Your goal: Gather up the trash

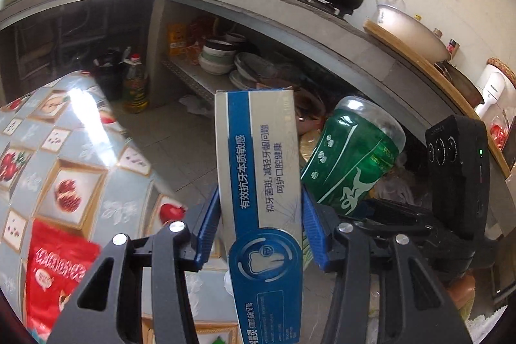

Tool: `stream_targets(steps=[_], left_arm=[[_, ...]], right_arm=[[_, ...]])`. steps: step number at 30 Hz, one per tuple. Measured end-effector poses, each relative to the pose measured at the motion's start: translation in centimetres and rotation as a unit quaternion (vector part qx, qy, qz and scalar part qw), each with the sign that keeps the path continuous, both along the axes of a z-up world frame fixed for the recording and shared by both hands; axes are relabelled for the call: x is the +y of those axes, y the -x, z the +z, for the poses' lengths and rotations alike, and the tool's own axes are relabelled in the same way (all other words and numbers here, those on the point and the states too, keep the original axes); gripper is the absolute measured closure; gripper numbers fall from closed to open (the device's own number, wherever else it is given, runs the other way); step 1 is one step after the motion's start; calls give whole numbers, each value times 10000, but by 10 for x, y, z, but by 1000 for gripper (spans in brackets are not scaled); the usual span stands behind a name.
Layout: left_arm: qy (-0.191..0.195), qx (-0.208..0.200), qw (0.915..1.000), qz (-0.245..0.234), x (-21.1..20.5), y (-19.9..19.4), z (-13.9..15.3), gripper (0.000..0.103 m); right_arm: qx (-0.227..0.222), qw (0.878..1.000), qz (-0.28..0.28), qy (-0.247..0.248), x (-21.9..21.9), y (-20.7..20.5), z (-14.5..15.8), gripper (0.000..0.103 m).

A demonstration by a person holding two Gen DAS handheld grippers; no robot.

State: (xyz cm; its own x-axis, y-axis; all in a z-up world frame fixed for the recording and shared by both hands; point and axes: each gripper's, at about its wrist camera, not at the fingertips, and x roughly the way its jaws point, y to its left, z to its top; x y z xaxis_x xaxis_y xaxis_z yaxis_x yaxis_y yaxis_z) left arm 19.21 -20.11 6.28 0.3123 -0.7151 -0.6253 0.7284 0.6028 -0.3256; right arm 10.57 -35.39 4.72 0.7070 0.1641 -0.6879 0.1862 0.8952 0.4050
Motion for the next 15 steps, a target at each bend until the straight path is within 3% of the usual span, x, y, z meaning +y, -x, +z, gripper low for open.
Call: stream_targets(steps=[7, 13, 15], left_arm=[[124, 207, 9985, -487, -113, -35, -23, 56], [333, 294, 9980, -452, -188, -66, -59, 54], [358, 413, 9980, -309, -207, -79, -77, 24]], right_arm=[[313, 9957, -657, 577, -76, -9, -10, 49], [521, 9842, -1124, 1268, -130, -37, -35, 48], [672, 9753, -1324, 1637, -143, -47, -52, 47]])
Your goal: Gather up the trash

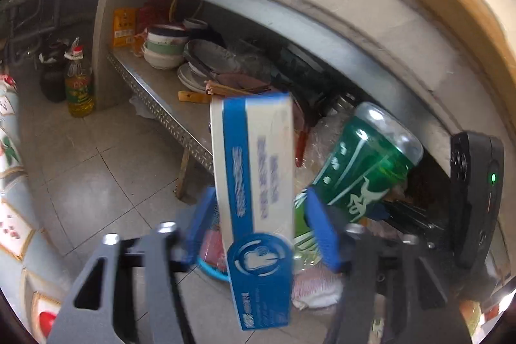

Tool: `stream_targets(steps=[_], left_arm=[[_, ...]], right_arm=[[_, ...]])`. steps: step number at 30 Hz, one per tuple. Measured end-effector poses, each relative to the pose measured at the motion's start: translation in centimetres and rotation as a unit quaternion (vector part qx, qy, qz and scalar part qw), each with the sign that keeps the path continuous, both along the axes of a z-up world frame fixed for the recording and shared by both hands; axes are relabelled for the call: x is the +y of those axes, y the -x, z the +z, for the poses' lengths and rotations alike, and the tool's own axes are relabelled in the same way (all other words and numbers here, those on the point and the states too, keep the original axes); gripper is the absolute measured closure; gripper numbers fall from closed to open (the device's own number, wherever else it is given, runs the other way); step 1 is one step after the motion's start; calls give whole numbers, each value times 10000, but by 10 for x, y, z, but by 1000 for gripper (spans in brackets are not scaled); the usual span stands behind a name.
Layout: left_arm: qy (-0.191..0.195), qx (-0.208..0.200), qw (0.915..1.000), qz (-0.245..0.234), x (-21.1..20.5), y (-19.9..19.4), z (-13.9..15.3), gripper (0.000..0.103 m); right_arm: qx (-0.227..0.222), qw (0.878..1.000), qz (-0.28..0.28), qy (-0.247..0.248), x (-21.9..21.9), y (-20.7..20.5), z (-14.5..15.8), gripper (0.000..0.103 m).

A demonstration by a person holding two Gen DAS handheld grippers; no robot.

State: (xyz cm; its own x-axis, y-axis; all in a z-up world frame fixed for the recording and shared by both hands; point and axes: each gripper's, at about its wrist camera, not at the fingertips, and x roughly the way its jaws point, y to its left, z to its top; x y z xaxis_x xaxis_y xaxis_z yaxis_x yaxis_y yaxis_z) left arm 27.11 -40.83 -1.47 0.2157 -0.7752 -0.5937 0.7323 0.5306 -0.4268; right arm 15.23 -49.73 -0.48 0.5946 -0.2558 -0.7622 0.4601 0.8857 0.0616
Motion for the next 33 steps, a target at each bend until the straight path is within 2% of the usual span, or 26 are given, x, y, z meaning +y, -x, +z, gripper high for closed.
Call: stream_targets(steps=[1, 3, 5, 7, 12, 17, 20, 22, 25, 28, 30, 33], left_arm=[[-24, 114, 9999, 115, -6, -7, -10, 20], [-208, 396, 9986, 281, -17, -19, -28, 19], [-392, 727, 9960, 328, -24, -29, -41, 19], [-355, 875, 9948, 389, -16, -33, -46, 19], [-304, 707, 9963, 373, 11, -32, -30, 19], [35, 469, 9977, 485, 59, -26, 3, 16], [163, 215, 9982, 536, 94, -17, 26, 13], [204, 56, 9978, 635, 120, -12, 39, 11], [221, -164, 9971, 713, 160, -4, 51, 10], [145, -449, 9954, 831, 196, 5, 59, 8], [80, -535, 9940, 952, 219, 8, 59, 8], [-30, -474, 9920, 1172, 250, 13, 56, 8]], right_arm=[[73, 9997, -98, 220, -4, -3, -10, 45], [295, 9966, -394, 662, -11, -9, -33, 35], [530, 9937, -599, 779, -17, -8, -56, 32], [669, 9914, -794, 795, -16, 0, -75, 32], [667, 9892, -837, 1002, -7, 19, -90, 30], [534, 9892, -1074, 848, -24, 37, -81, 30], [345, 9895, -1225, 681, -25, 50, -87, 30], [264, 9905, -1263, 476, -20, 62, -89, 30], [177, 9917, -1270, -93, -11, 82, -101, 30], [216, 9857, -1302, -1044, -5, 98, -133, 30], [338, 9721, -1396, -1854, -4, 103, -167, 30], [540, 9414, -1469, -2989, 3, 99, -224, 30]])
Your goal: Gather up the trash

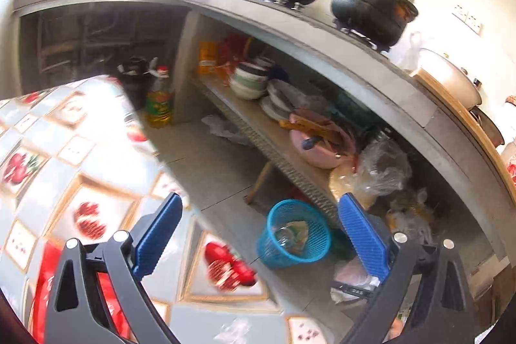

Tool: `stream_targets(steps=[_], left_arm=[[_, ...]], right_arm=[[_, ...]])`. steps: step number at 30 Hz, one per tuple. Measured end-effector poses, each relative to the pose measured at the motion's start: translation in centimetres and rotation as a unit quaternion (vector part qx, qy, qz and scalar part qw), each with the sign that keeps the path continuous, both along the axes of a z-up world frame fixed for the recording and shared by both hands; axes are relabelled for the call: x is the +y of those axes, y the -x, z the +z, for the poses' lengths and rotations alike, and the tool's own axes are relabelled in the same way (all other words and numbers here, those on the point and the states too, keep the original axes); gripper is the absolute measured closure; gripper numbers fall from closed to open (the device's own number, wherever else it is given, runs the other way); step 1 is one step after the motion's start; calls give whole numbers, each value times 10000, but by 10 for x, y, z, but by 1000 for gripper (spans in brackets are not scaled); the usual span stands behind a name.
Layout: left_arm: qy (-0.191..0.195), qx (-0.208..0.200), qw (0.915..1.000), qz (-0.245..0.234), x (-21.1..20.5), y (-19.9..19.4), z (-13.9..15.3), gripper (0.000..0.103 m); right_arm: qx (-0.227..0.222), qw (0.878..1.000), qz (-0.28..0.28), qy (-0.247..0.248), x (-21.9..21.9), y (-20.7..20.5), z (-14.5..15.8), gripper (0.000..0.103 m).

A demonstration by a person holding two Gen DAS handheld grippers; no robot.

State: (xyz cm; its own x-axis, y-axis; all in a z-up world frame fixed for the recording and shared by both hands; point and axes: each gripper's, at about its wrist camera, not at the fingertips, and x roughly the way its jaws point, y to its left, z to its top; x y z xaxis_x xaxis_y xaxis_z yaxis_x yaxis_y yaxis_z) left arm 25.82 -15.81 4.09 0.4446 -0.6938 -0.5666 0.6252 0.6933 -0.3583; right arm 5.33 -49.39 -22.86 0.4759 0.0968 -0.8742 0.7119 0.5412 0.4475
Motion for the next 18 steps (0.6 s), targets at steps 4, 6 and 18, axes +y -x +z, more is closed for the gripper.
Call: stream_targets(steps=[4, 6, 18], left_arm=[[-186, -7, 9994, 302, 34, 4, -3, 8], [-275, -65, 9987, 419, 47, 6, -2, 8], [-579, 239, 9906, 1214, 107, -10, -15, 7]], right_arm=[[298, 9947, 149, -972, 19, -30, -80, 30], [445, 9879, 221, -1471, 27, -55, -124, 30], [1645, 9695, 749, -1658, 73, -207, -263, 24]])
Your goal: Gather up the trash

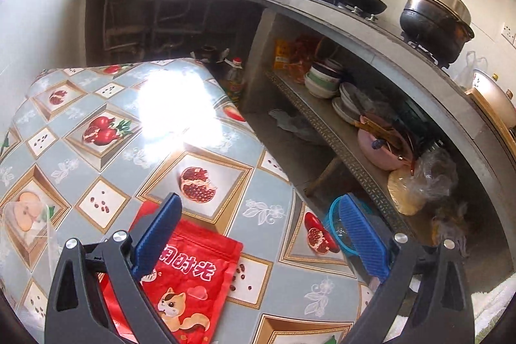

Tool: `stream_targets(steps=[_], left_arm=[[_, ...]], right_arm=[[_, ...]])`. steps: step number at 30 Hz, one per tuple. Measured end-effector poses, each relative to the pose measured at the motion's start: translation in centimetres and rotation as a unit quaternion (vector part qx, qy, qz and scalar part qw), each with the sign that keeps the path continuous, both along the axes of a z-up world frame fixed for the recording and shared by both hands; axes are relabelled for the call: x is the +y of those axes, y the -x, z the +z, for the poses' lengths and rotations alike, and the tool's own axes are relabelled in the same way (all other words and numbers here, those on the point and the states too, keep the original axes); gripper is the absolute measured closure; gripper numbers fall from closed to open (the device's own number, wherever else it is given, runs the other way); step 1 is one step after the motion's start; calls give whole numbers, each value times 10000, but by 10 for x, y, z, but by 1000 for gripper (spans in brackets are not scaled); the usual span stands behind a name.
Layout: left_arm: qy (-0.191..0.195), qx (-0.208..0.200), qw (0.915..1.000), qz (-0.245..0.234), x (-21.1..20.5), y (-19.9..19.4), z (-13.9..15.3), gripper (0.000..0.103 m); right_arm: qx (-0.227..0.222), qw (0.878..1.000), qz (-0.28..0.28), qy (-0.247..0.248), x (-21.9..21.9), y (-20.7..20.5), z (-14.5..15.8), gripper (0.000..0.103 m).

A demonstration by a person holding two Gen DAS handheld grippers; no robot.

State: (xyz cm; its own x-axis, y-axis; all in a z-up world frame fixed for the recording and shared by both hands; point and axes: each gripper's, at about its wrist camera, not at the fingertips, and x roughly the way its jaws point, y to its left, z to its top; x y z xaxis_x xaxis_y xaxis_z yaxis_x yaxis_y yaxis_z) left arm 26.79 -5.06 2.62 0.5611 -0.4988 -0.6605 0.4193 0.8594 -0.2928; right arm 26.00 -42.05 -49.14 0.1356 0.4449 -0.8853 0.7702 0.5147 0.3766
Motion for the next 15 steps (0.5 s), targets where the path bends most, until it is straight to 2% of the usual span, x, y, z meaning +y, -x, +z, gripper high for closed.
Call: stream_targets(steps=[3, 5, 8, 10, 12, 14, 15], left_arm=[[-65, 99, 9998, 180, 12, -5, -4, 7], [-82, 164, 9994, 278, 18, -8, -6, 7], [-88, 232, 9989, 397, 25, -10, -10, 7], [-103, 237, 9987, 442, 28, -10, -10, 7], [-102, 215, 9987, 444, 29, -9, -9, 7], [-100, 170, 9989, 424, 29, -7, -7, 7], [-98, 139, 9990, 407, 30, -5, -6, 7]], right_arm=[[413, 9985, 138, 345, 7, -18, -19, 24], [517, 9970, 199, 537, 12, -27, -22, 26], [731, 9933, 350, 829, 21, -34, -25, 35], [941, 9902, 424, 937, 30, -36, -33, 46], [953, 9912, 269, 880, 30, -34, -34, 48], [916, 9917, 184, 879, 30, -32, -29, 64], [927, 9912, 199, 925, 30, -32, -25, 77]])
